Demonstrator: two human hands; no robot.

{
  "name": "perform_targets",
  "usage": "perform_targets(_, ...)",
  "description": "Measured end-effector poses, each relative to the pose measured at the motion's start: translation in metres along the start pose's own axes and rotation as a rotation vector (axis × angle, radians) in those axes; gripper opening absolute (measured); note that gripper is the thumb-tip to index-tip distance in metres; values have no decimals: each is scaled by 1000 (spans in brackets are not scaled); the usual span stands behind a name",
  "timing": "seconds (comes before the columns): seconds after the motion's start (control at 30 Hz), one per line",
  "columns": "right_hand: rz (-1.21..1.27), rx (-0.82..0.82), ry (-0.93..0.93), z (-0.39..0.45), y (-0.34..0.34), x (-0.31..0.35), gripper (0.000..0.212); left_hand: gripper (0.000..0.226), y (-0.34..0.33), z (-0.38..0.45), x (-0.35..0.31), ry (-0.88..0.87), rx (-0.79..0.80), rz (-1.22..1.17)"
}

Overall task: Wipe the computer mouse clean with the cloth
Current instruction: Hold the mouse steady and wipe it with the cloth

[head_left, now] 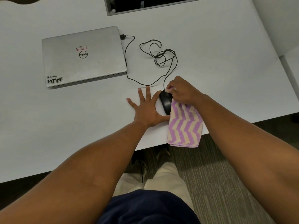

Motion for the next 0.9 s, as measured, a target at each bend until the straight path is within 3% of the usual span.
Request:
perform_targets(0.27, -27, 182, 14, -2, 10, -4, 12, 134, 0, 0, 1, -2, -15, 1)
perform_targets(0.5, 94, -94, -40, 5, 24, 4, 24, 136, 0, 1, 1, 4, -18, 6)
perform_targets(0.6, 117, -56, -39, 6, 18, 10, 32, 133, 0, 0, 0, -3, -20, -8)
perform_targets(0.7, 135, -4, -17, 5, 16, 16, 26, 131, 2, 0, 0, -6, -17, -10)
perform_targets(0.83, 20, 174, -22, 5, 17, 15, 30, 129, 1, 0, 1, -1, -5, 15)
perform_targets(0.9, 23, 168, -40, 6, 20, 11, 31, 129, 1, 0, 1, 2, -4, 19)
Point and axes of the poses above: each hand's wrist, its own z-axis towards the middle knuckle, its own y-axis out of the back of the hand, x = y × z, the point moved 7 cm from there along z, towards the middle knuckle, and after that the axes turned 1 degree about -z, right-handed, at the moved point
